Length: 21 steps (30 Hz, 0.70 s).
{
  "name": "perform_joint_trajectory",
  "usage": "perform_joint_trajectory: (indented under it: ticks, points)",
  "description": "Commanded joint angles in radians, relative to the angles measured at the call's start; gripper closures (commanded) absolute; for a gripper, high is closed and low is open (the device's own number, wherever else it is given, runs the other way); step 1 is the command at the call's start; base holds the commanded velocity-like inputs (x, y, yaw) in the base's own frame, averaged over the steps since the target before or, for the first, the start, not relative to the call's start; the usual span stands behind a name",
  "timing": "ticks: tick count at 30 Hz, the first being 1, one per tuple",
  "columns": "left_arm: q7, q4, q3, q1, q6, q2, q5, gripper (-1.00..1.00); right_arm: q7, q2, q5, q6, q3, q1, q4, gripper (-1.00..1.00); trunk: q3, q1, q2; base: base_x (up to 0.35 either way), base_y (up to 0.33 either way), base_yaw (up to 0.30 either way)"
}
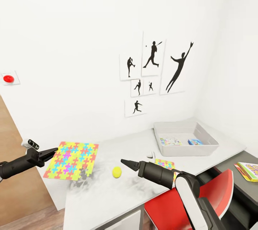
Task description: Put all the toys in the child's room - the three board games (two on the bed and one on the table), the two jigsaw puzzles on the table, and the tennis ball on the table - inside the toy box on the table in the child's room.
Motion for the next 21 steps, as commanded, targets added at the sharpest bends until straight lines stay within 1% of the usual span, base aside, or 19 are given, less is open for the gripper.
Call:
perform_joint_trajectory:
  ticks: [1,5,21]
  points:
    - [-0.005,0.001,-0.006,-0.002,0.010,0.001,0.004,1.00,0.002,0.000,0.001,0.005,-0.001,-0.001,0.000,-1.00,0.001,-0.003,0.005,0.000,0.000,0.000]
    - [-0.004,0.001,-0.006,-0.002,0.010,0.001,0.004,1.00,0.002,0.000,0.001,0.005,-0.001,-0.001,0.000,-1.00,0.013,-0.018,0.033,0.000,0.000,0.000]
    - [-0.003,0.001,-0.006,-0.002,0.010,0.001,0.004,1.00,0.002,0.002,0.000,0.005,0.000,-0.001,0.000,-1.00,0.013,-0.018,0.033,0.000,0.000,0.000]
